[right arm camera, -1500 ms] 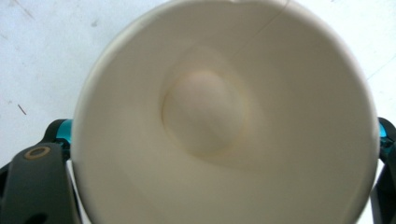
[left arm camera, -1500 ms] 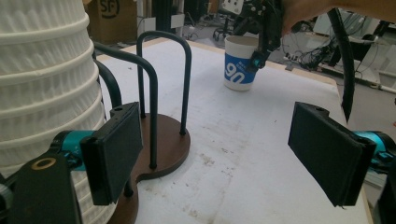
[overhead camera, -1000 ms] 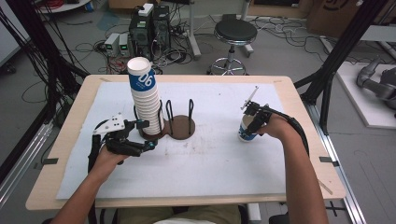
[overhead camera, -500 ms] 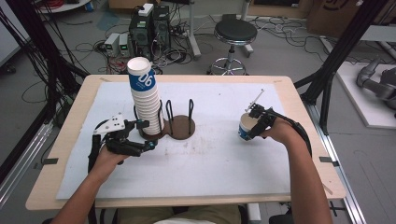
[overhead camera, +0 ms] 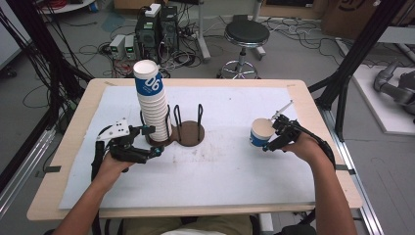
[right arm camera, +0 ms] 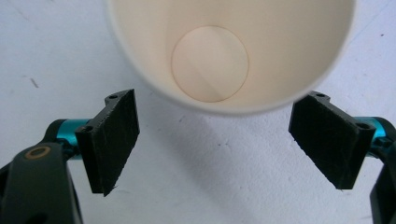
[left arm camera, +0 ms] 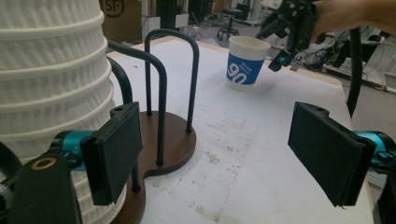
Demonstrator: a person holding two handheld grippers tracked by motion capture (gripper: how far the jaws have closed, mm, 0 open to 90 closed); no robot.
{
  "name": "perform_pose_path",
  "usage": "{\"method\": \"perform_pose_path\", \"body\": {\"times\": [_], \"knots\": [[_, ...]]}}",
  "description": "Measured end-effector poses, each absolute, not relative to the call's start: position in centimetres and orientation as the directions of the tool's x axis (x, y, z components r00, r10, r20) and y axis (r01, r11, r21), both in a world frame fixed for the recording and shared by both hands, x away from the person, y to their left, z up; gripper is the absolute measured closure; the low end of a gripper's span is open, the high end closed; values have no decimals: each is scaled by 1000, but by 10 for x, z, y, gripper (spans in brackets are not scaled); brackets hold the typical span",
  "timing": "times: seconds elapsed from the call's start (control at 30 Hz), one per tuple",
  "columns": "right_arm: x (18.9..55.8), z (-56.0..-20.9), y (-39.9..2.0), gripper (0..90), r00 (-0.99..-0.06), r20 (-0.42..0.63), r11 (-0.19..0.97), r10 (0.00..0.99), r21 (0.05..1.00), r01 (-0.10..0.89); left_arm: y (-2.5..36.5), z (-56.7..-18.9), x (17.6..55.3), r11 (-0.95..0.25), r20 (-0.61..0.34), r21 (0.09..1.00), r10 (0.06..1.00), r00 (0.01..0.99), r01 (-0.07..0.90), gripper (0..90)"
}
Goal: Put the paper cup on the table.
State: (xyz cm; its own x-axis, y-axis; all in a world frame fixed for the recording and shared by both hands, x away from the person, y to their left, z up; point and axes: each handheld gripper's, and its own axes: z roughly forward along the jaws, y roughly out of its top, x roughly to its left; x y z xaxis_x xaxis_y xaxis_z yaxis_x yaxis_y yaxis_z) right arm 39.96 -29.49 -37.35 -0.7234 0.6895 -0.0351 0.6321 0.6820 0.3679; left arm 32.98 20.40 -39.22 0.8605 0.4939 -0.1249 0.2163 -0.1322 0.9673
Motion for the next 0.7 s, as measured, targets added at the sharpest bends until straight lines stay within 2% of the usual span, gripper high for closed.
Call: {"method": "perform_pose_path", "body": {"times": [0.4,0.5,0.7], "knots": [[351,-368,-310,165,-668,-31,532,744,633,563,212,-393,332,-119,-129,967,527,840,224,178],[337,-369,-310,165,-653,-16,457,757,727,512,212,-394,333,-118,-129,967,535,835,225,178],[320,-375,-304,165,-636,-13,370,772,822,433,213,-394,332,-105,-136,968,550,824,229,178]]}}
